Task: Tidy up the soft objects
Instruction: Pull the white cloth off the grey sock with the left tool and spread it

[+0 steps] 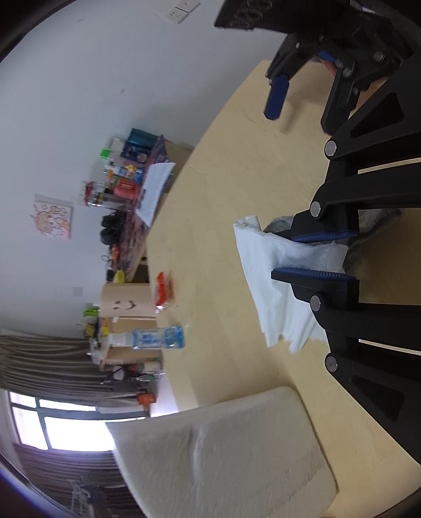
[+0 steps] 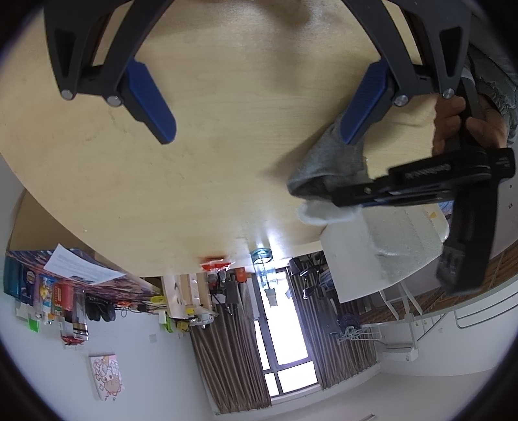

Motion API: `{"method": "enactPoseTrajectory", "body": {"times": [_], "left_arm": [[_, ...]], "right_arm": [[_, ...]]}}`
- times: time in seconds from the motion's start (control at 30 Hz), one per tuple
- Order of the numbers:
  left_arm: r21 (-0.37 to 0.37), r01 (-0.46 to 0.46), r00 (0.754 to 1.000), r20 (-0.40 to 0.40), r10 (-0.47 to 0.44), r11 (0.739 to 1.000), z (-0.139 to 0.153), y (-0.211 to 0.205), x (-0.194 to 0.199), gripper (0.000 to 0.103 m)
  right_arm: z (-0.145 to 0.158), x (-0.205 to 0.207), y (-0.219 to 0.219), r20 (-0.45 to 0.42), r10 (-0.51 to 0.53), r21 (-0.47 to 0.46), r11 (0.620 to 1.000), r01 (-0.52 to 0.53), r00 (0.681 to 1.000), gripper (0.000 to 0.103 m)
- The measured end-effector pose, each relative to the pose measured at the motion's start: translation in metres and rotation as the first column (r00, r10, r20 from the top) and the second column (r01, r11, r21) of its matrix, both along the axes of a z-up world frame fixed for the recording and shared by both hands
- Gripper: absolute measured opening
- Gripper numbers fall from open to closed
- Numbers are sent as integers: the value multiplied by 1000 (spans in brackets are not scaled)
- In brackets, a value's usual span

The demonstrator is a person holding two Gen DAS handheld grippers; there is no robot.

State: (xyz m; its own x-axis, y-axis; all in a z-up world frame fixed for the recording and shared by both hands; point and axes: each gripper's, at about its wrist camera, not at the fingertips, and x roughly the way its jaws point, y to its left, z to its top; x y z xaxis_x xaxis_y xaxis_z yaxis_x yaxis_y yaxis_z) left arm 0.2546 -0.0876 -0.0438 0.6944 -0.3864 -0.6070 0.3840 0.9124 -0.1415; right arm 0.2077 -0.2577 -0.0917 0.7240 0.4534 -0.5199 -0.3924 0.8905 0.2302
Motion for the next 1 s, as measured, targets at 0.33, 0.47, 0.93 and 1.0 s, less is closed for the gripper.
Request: {"method": "enactPoseTrajectory", "body": {"times": [0.33, 0.47, 0.93, 1.0], "left_arm": [[-39, -7, 998, 60, 10, 999, 11, 24, -19, 16], [-44, -26, 998, 51, 29, 999, 7, 40, -21, 16], [0, 42, 998, 37, -42, 999, -1, 77, -49, 48], [-4, 28, 998, 50, -28, 1000, 1, 79, -52, 66]], "right_arm": [[-1, -1, 30, -40, 47, -76, 996, -50, 998, 103], [0, -3, 48, -32, 75, -118, 990, -78, 997, 103], [2, 11, 65, -50, 47, -158, 986, -54, 998, 103], [4, 9, 68, -50, 48, -155, 986, -55, 998, 103]]}}
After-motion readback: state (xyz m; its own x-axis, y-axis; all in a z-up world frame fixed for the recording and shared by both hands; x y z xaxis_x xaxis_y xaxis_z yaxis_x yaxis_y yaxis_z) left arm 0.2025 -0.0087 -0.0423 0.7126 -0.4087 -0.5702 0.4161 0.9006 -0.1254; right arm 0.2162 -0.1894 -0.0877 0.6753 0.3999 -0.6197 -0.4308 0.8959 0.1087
